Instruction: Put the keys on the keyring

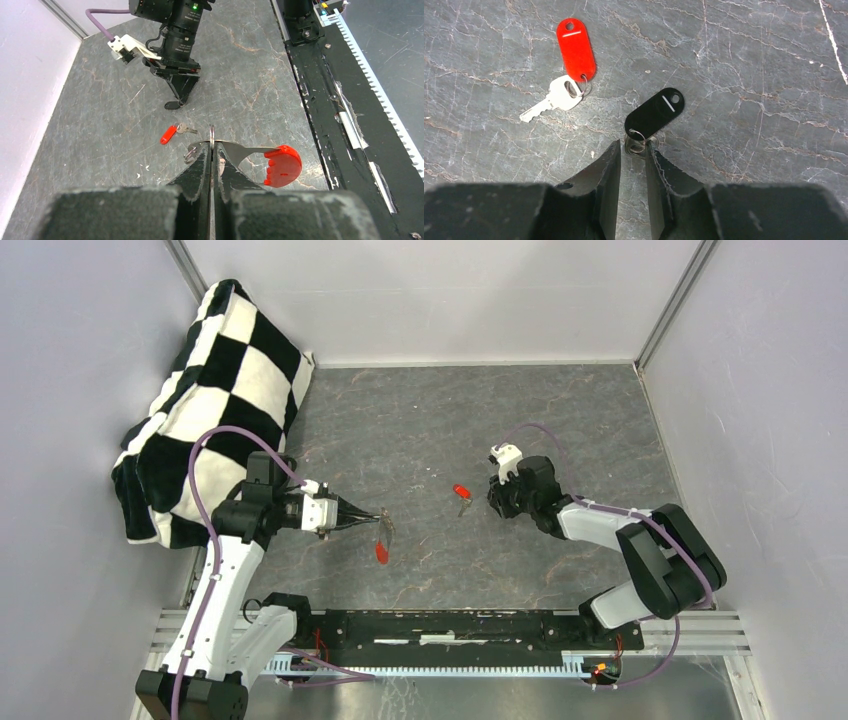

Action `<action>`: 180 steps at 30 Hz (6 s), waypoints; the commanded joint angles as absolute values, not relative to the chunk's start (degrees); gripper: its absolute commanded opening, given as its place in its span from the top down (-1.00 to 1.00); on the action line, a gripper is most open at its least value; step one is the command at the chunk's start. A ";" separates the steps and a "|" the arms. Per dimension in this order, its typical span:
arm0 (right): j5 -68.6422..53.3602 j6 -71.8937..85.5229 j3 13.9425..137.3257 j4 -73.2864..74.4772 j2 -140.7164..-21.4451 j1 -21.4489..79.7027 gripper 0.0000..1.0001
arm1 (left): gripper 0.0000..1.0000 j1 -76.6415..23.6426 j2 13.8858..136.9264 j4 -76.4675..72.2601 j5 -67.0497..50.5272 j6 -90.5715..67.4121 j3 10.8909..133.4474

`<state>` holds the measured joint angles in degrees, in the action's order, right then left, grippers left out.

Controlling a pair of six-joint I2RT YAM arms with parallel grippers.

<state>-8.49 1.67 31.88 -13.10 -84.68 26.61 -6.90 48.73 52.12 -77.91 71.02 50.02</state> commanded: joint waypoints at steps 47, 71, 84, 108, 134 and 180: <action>-5.55 1.23 34.11 -16.37 -85.60 28.65 0.15 | 0.96 -7.03 47.61 51.11 -79.66 69.42 51.73; -15.73 2.51 31.08 -19.51 -77.97 28.75 1.00 | 0.96 -7.03 46.93 51.06 -79.19 70.14 50.78; -28.02 -3.56 34.18 -12.22 -64.98 38.52 0.99 | 0.95 -7.12 47.14 51.02 -80.74 70.39 49.67; -41.30 -28.68 57.24 11.25 -65.23 52.49 0.99 | 0.96 -11.69 45.26 50.82 -86.34 66.29 51.13; -27.72 -46.67 68.57 22.78 -63.85 63.91 0.99 | 0.96 -19.82 52.03 50.90 -90.09 63.68 55.99; -23.12 -45.01 70.06 21.27 -65.05 68.46 0.99 | 0.96 -19.86 53.62 50.91 -86.75 60.59 56.86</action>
